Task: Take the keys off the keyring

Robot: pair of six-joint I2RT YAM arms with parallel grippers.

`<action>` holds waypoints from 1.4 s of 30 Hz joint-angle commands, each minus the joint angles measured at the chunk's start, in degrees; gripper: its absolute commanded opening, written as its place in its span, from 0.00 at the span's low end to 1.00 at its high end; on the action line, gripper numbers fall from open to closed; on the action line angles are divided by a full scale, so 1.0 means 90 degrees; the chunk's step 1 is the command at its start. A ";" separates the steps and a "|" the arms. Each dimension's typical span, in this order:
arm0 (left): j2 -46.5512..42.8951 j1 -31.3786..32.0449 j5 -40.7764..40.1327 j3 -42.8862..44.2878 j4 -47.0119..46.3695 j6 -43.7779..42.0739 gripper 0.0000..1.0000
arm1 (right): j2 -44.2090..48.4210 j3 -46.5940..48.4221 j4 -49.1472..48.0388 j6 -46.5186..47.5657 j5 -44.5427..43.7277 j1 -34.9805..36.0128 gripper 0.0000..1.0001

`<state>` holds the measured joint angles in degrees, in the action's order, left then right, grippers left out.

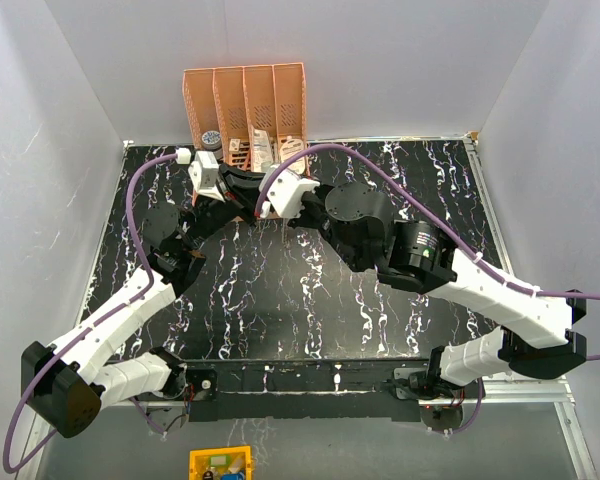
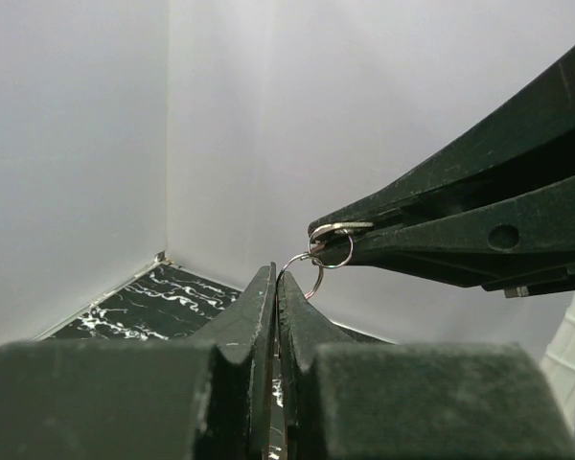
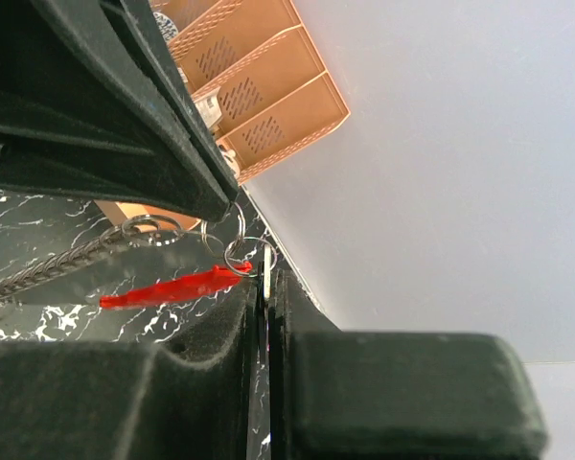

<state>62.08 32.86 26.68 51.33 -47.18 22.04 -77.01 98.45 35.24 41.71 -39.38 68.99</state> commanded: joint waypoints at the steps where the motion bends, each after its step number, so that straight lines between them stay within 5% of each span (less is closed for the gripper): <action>1: -0.0025 -0.0042 -0.0321 0.0195 0.0310 -0.0598 0.00 | 0.0069 0.0086 -0.0849 0.0224 -0.0523 0.0020 0.00; 17: -0.0052 -0.0038 -0.0172 0.0209 0.0295 -0.0737 0.00 | -0.0684 0.0817 -0.1268 0.0654 -0.0864 0.0020 0.00; 42: -0.0086 -0.0040 0.0451 -0.0010 -0.0725 -0.0225 0.00 | -0.1097 0.0829 -0.0264 -0.0194 -0.0018 0.0020 0.00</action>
<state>62.61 32.18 27.53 51.29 -46.72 18.39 -85.58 104.49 32.97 41.67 -42.26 68.90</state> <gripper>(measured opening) 0.007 0.035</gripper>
